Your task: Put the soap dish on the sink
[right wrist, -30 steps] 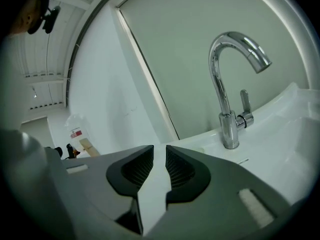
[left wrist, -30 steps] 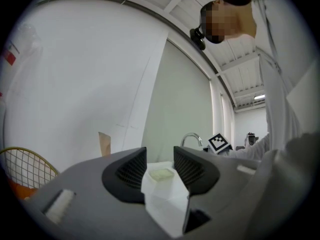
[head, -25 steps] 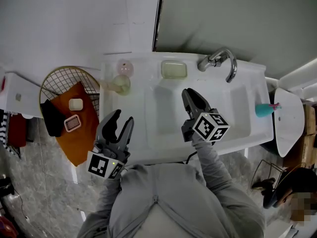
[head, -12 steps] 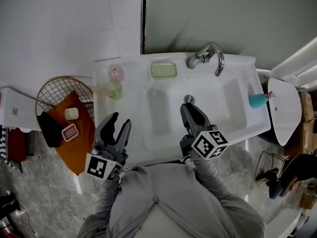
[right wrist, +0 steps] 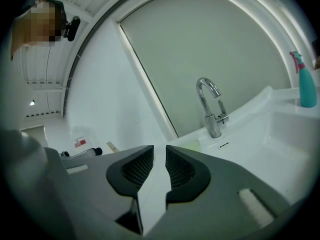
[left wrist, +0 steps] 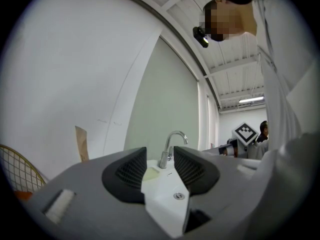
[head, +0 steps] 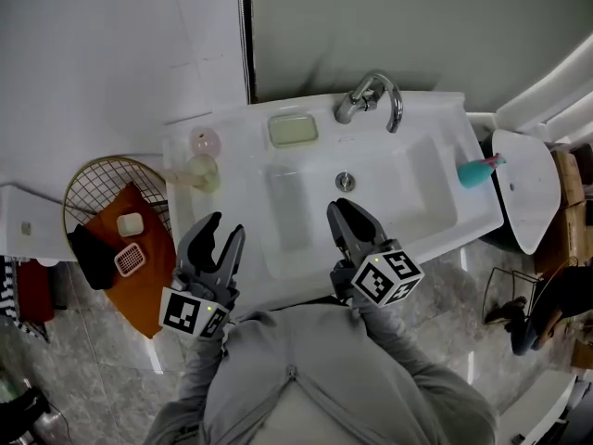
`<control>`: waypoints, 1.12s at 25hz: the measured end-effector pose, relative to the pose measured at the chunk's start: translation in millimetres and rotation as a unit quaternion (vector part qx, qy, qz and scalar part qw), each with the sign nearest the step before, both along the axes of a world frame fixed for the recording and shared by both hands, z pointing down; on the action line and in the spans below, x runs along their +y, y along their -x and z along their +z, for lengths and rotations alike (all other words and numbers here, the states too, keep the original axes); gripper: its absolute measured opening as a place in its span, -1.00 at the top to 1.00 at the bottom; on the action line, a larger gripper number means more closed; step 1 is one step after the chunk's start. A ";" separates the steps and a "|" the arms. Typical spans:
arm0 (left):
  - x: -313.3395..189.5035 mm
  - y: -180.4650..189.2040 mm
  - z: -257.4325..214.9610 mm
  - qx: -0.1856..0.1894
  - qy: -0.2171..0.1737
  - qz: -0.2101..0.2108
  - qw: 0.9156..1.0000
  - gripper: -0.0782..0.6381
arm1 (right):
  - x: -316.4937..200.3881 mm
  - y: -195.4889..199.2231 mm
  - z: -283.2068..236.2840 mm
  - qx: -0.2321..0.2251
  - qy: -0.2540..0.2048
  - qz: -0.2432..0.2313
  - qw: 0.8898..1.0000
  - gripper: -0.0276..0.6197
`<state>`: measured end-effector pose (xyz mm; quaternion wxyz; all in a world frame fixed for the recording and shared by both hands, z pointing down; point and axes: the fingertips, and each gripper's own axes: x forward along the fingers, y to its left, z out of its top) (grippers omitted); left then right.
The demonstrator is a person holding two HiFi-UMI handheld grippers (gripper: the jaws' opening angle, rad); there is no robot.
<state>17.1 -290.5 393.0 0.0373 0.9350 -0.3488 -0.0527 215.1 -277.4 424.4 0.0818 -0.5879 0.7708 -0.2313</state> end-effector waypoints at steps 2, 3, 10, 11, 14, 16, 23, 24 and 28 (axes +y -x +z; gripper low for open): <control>-0.1 -0.9 -0.4 0.000 0.000 0.003 1.000 0.28 | 1.2 0.1 -0.6 0.003 0.000 -0.001 1.000 0.68; 0.1 -1.4 -0.7 0.000 -0.001 0.004 1.000 0.28 | 2.0 0.1 -0.4 0.006 0.001 -0.001 1.000 0.68; 2.6 -3.4 -3.0 -0.001 -0.003 0.008 1.000 0.28 | 5.3 2.9 -1.3 0.013 0.001 -0.006 1.000 0.69; 2.8 -3.2 -3.1 -0.001 -0.003 0.008 1.000 0.28 | 5.5 3.9 -1.6 0.016 0.001 -0.007 1.000 0.69; 2.8 -2.1 -3.0 -0.002 -0.002 0.006 1.000 0.28 | 5.3 6.6 -2.0 0.022 0.000 -0.011 1.000 0.69; 2.9 -2.3 -2.6 -0.002 -0.002 0.006 1.000 0.28 | 4.8 7.2 -1.6 0.021 0.000 -0.012 1.000 0.69; 5.2 -2.0 -2.2 -0.003 -0.002 0.002 1.000 0.28 | 5.4 7.9 -0.9 0.022 0.001 -0.017 1.000 0.69; 5.8 -2.1 -2.4 -0.003 -0.002 0.001 1.000 0.28 | 5.7 7.8 -0.9 0.021 0.001 -0.017 1.000 0.69; 7.6 -2.5 -2.8 -0.003 -0.003 0.000 1.000 0.28 | 6.1 7.1 -1.3 0.021 0.001 -0.019 1.000 0.69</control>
